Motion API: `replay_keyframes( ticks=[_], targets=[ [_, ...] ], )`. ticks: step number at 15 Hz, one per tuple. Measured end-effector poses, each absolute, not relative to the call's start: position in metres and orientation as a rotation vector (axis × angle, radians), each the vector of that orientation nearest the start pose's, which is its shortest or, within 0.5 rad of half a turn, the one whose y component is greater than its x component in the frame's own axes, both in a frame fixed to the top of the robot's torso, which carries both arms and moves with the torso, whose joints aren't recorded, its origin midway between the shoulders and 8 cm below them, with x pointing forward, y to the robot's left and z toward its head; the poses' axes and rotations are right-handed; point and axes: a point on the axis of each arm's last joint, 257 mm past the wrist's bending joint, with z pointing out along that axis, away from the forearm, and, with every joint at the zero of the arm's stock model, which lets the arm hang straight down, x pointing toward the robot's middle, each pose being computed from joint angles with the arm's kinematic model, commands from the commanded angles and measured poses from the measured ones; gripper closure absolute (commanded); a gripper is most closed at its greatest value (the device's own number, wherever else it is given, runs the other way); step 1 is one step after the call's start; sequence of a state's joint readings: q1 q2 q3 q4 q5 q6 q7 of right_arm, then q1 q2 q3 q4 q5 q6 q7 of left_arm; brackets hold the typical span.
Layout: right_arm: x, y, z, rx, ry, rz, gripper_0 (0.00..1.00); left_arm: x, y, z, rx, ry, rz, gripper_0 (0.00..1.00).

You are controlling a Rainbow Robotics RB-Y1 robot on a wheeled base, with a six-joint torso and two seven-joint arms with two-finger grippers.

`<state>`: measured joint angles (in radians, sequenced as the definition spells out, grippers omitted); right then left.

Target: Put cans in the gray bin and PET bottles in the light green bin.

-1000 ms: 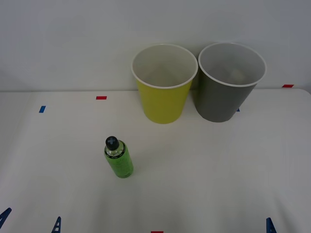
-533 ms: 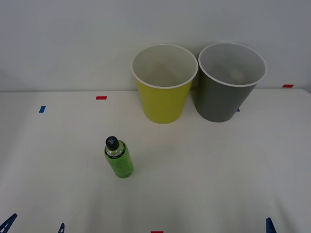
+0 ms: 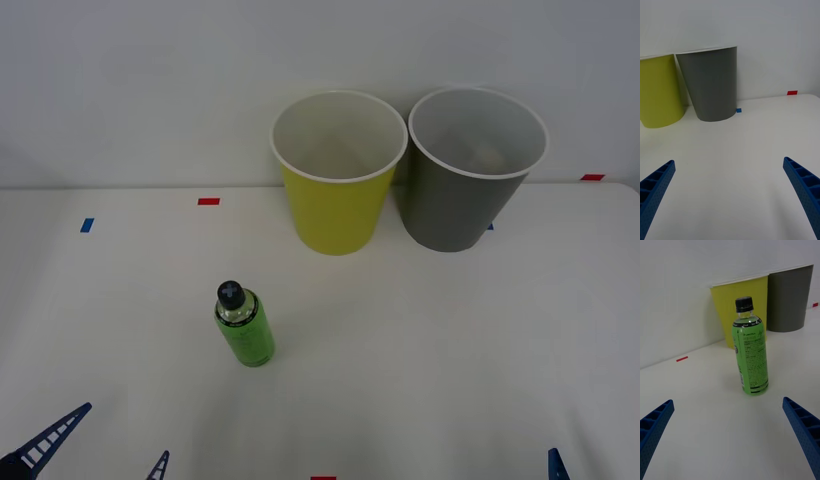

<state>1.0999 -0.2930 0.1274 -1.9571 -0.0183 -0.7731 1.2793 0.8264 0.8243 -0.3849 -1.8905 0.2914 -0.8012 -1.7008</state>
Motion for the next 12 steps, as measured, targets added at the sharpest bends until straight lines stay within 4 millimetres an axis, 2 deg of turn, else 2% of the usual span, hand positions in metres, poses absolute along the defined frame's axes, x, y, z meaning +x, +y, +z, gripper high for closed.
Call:
replay_keyframes(
  ticks=[2, 6, 12],
  targets=[
    [0.199, -0.290, -0.240, 0.065, 1.508, 0.083, 0.00, 0.244, 0.237, -0.250, 0.492, 1.445, -0.222, 0.00],
    [0.199, -0.290, -0.240, 0.065, 1.508, 0.083, 0.00, 0.259, 0.220, -0.254, 0.559, 1.409, -0.263, 0.00],
    [0.199, -0.290, -0.240, 0.065, 1.508, 0.083, 0.00, 0.288, 0.188, -0.246, 0.585, 1.342, -0.341, 0.00]
  ],
)
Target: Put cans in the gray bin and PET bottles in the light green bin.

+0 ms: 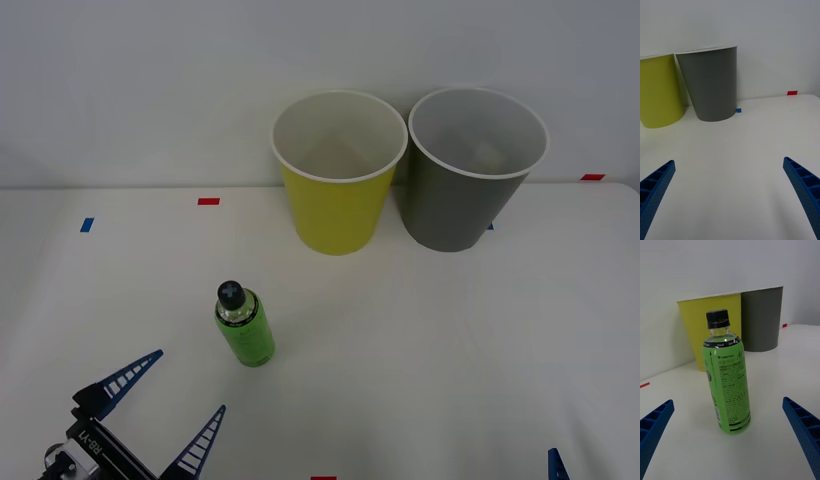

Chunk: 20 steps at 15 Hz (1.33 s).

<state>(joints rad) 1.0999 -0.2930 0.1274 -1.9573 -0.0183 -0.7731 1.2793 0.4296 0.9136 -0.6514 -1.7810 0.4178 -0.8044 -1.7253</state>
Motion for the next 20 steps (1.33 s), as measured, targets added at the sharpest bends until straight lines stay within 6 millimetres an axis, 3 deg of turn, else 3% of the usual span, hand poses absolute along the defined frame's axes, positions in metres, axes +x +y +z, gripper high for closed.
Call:
replay_keyframes(
  ticks=[4, 20],
  targets=[
    [0.199, -0.290, -0.240, 0.065, 1.508, 0.083, 0.00, 0.306, 0.176, -0.255, 0.635, 1.324, -0.359, 0.00],
    [0.199, -0.290, -0.240, 0.065, 1.508, 0.083, 0.00, 0.370, 0.139, -0.240, 0.592, 1.326, -0.435, 0.00]
  ],
)
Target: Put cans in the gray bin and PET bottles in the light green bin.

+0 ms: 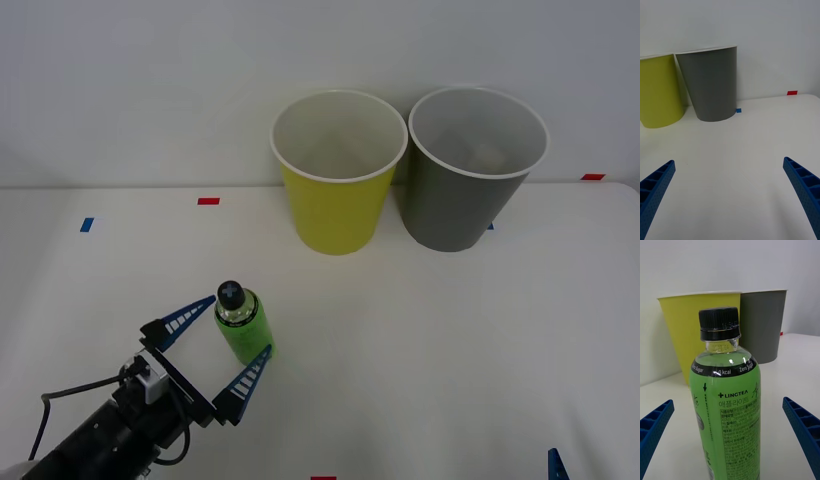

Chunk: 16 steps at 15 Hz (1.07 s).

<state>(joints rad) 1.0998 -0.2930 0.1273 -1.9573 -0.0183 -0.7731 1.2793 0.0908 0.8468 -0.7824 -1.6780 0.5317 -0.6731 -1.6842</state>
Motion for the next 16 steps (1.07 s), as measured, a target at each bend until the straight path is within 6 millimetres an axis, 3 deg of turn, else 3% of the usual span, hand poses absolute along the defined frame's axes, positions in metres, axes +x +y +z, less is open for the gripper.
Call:
replay_keyframes(
  ticks=[11, 12, 13, 14, 16],
  targets=[
    [0.199, -0.290, -0.240, 0.065, 1.508, 0.083, 0.00, 0.390, 0.110, -0.230, 0.604, 1.316, -0.457, 0.00],
    [0.199, -0.290, -0.240, 0.065, 1.508, 0.083, 0.00, 0.391, 0.109, -0.230, 0.605, 1.314, -0.457, 0.08],
    [0.199, -0.290, -0.240, 0.065, 1.508, 0.083, 0.00, 0.391, 0.109, -0.229, 0.606, 1.314, -0.456, 0.50],
    [0.199, -0.290, -0.240, 0.065, 1.508, 0.083, 0.00, 0.392, 0.109, -0.230, 0.608, 1.317, -0.456, 1.00],
    [0.199, -0.290, -0.240, 0.065, 1.508, 0.083, 0.00, 0.392, 0.109, -0.231, 0.610, 1.319, -0.456, 1.00]
  ],
)
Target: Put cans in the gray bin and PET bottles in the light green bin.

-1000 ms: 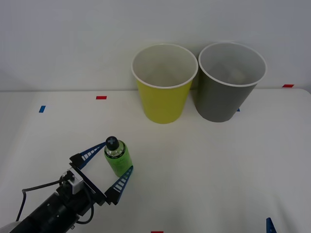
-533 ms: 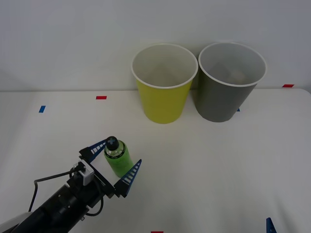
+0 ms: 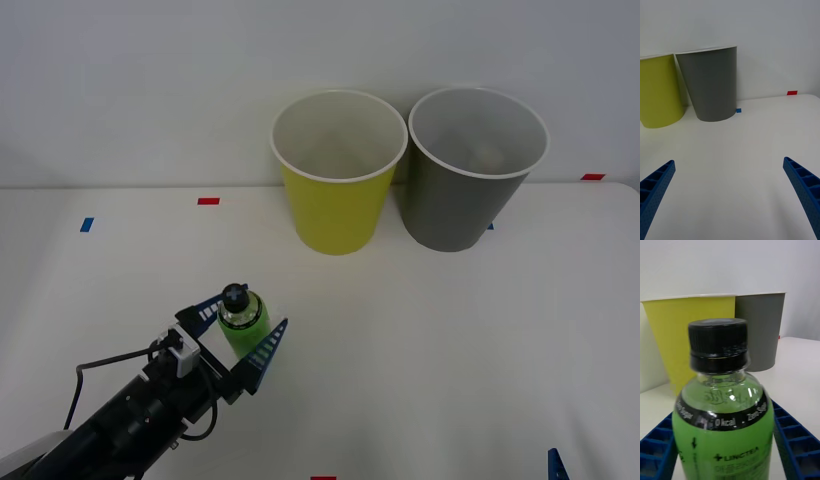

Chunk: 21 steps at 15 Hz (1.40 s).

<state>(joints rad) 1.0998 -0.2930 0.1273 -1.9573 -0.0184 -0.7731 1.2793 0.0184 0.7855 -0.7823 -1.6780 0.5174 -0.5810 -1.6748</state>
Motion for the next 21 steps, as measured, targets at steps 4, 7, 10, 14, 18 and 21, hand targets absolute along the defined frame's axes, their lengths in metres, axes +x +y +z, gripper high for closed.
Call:
replay_keyframes(
  ticks=[4, 7, 10, 14, 18, 21],
  targets=[
    [0.199, -0.290, -0.240, 0.065, 1.508, 0.083, 0.00, 0.392, 0.107, -0.233, 0.613, 1.326, -0.455, 1.00],
    [0.199, -0.290, -0.240, 0.065, 1.508, 0.083, 0.00, 0.392, 0.107, -0.233, 0.611, 1.329, -0.458, 1.00],
    [0.199, -0.290, -0.240, 0.065, 1.508, 0.083, 0.00, 0.392, 0.107, -0.234, 0.607, 1.336, -0.464, 1.00],
    [0.199, -0.290, -0.240, 0.065, 1.508, 0.083, 0.00, 0.394, 0.106, -0.234, 0.610, 1.346, -0.470, 1.00],
    [0.199, -0.290, -0.240, 0.065, 1.508, 0.083, 0.00, 0.397, 0.099, -0.229, 0.639, 1.382, -0.472, 1.00],
    [0.199, -0.290, -0.240, 0.065, 1.508, 0.083, 0.00, 0.397, 0.091, -0.216, 0.684, 1.411, -0.471, 1.00]
  ],
)
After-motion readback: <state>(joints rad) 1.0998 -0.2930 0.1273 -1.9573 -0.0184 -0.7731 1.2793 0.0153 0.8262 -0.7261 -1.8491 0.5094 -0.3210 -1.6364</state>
